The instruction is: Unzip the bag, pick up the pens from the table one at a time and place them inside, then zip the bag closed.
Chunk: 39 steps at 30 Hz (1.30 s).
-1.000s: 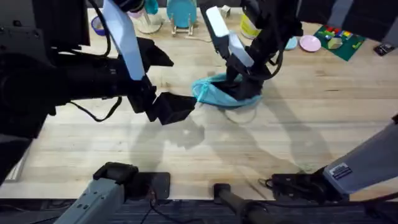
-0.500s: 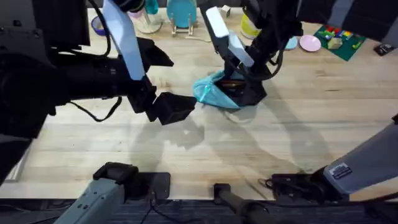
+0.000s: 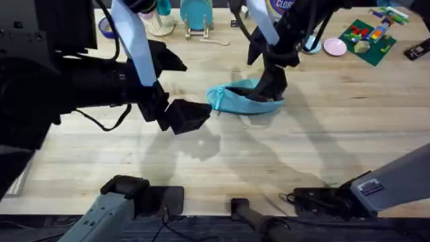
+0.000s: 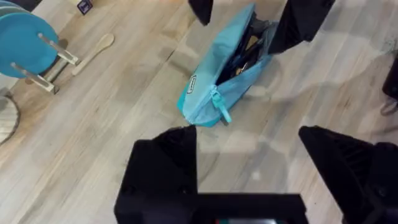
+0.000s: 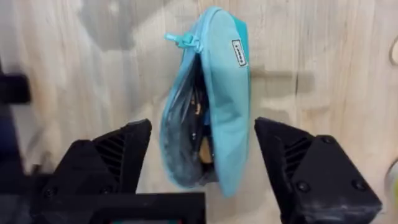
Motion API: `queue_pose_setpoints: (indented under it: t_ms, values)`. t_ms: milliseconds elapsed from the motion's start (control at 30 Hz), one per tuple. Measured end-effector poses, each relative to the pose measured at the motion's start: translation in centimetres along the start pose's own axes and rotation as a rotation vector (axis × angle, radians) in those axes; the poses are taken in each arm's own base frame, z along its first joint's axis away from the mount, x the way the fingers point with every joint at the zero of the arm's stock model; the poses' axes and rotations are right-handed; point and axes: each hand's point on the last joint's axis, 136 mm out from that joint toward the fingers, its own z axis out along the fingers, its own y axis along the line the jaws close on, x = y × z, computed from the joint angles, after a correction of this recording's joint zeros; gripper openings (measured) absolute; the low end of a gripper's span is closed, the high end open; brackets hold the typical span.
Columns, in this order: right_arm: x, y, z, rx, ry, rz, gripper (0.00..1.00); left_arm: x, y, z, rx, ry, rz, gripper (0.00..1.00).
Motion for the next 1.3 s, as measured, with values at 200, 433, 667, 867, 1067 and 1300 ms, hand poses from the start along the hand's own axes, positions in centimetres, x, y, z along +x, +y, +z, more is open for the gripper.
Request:
queue_pose_setpoints:
  t_ms: [200,433,667,867,1067,1300]
  values:
    - [-0.6,0.5,-1.1,-0.006,0.003,0.186,0.997,0.3,0.1,0.0,-0.006,0.014,-0.002,0.993]
    - [-2.3,0.2,-2.3,0.025,-0.027,0.357,0.997,0.3,0.1,0.0,-0.007,0.014,-0.002,0.993]
    - [-2.5,0.2,-3.3,0.054,-0.039,0.472,0.998,0.3,0.1,0.0,-0.008,0.013,-0.001,0.993]
    - [-2.8,1.1,-7.3,0.175,-0.089,0.477,0.998,1.2,-0.1,0.0,-0.006,0.054,-0.024,0.993]
    - [-2.3,1.6,-11.1,0.269,-0.154,0.486,0.998,4.2,-0.9,-0.4,-0.001,0.185,-0.061,0.993]
    - [-1.5,1.1,-11.8,0.295,-0.159,0.517,0.998,4.7,-1.6,-1.8,-0.027,0.193,0.061,0.993]
